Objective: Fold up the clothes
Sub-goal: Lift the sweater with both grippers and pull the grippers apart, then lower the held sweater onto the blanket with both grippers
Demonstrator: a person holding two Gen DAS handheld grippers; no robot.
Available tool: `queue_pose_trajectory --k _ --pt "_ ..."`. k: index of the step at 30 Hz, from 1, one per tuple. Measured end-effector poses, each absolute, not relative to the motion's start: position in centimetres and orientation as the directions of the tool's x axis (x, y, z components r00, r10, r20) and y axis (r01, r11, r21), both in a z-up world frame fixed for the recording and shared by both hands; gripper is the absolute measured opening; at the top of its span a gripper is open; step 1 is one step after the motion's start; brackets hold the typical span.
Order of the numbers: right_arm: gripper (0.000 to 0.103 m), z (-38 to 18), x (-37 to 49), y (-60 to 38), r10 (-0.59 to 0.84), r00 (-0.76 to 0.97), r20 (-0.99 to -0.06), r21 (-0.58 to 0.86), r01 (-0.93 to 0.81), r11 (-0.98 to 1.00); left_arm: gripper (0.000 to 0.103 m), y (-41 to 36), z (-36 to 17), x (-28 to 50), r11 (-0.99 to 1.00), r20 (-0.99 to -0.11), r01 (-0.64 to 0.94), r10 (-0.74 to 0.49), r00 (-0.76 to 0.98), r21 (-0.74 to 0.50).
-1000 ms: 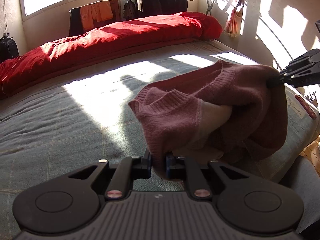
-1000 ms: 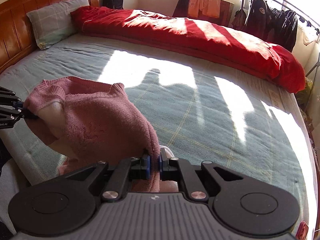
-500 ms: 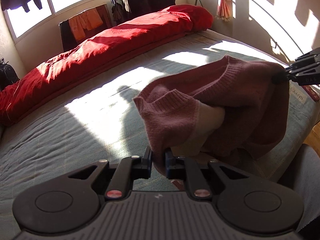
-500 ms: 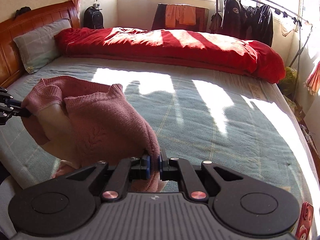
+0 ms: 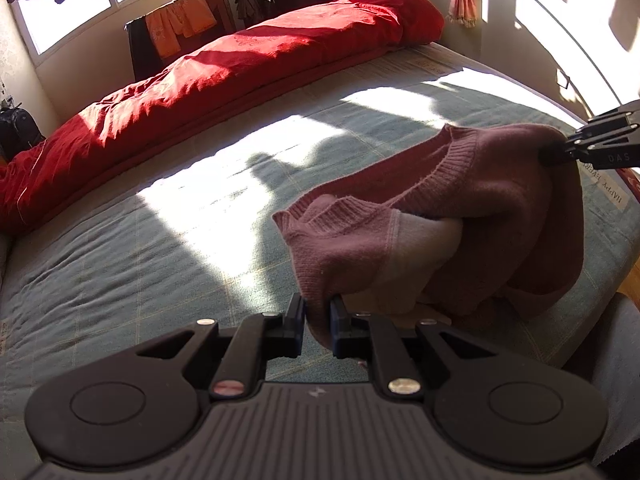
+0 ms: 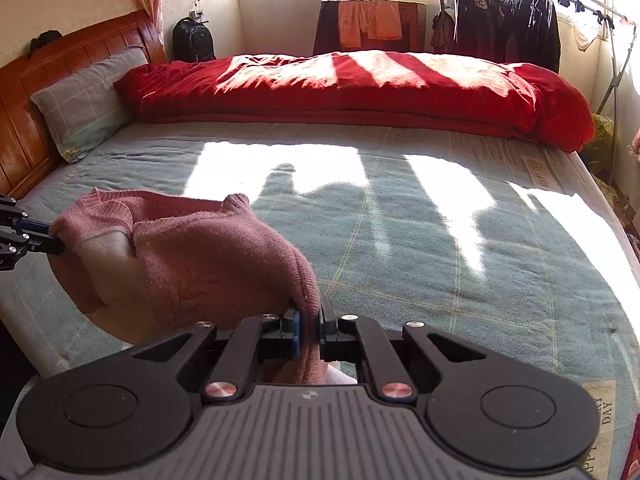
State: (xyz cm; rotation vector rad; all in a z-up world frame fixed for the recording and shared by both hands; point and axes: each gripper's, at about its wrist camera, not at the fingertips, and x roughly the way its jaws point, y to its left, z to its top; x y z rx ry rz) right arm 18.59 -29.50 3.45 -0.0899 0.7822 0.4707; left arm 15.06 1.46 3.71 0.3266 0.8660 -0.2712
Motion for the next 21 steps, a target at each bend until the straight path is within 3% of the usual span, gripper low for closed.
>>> queue_pose_trajectory --k 15,21 --pt "0.009 5.0 27.3 -28.7 0.215 0.647 -0.732 -0.125 -0.437 0.891 0.013 0.2 3.2 23.8 0.907 -0.732 0.349 -0.070 0.678 0.237" --pt "0.009 3.6 33.4 -28.5 0.175 0.633 -0.754 -0.147 -0.422 0.895 0.012 0.2 1.4 29.2 0.908 -0.743 0.331 -0.032 0.669 0.259"
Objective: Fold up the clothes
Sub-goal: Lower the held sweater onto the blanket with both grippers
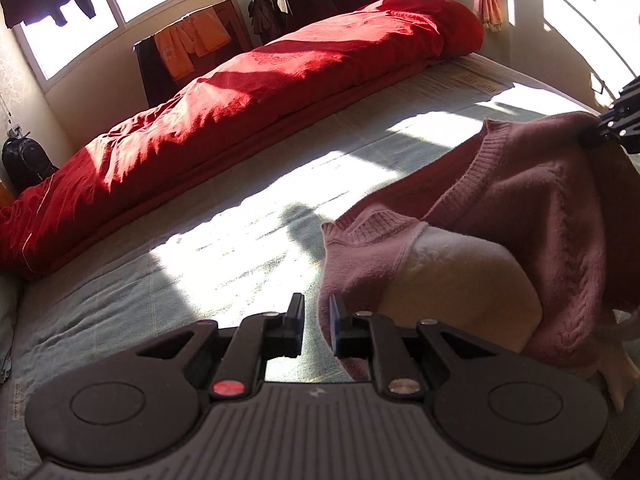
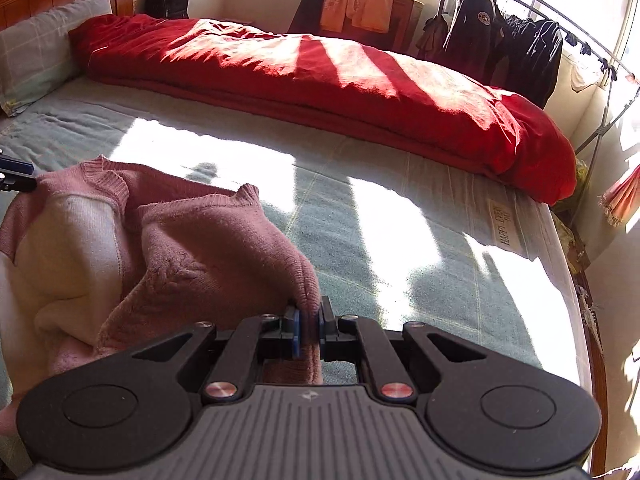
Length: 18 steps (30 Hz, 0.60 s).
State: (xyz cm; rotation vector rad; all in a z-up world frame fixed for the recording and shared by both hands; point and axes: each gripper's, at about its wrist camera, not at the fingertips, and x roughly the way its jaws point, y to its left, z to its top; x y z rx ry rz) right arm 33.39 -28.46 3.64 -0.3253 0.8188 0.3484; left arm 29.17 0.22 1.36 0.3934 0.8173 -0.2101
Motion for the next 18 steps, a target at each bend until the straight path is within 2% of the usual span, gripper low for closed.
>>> queue_pose_trajectory --k 8,15,17,18 --pt "0.009 -1.1 41.3 -27.5 0.096 0.609 -0.787 -0.186 -0.382 0.905 0.012 1.7 -3.6 35.3 0.934 -0.810 0.316 -0.052 0.584 0.168" --pt "0.009 -5.8 45.5 -27.0 0.081 0.531 -0.844 -0.147 -0.373 0.916 0.014 3.0 -5.4 35.9 0.948 -0.839 0.317 -0.195 0.507 -0.028" --pt "0.017 -6.6 45.4 -27.0 0.084 0.523 -0.848 -0.141 -0.376 0.916 0.020 3.7 -5.0 35.8 0.945 -0.839 0.311 -0.247 0.484 -0.099" --pt "0.020 -6.9 45.3 -27.0 0.088 0.520 -0.849 -0.140 -0.383 0.913 0.031 4.1 -4.8 35.8 0.942 -0.838 0.308 -0.274 0.473 -0.134"
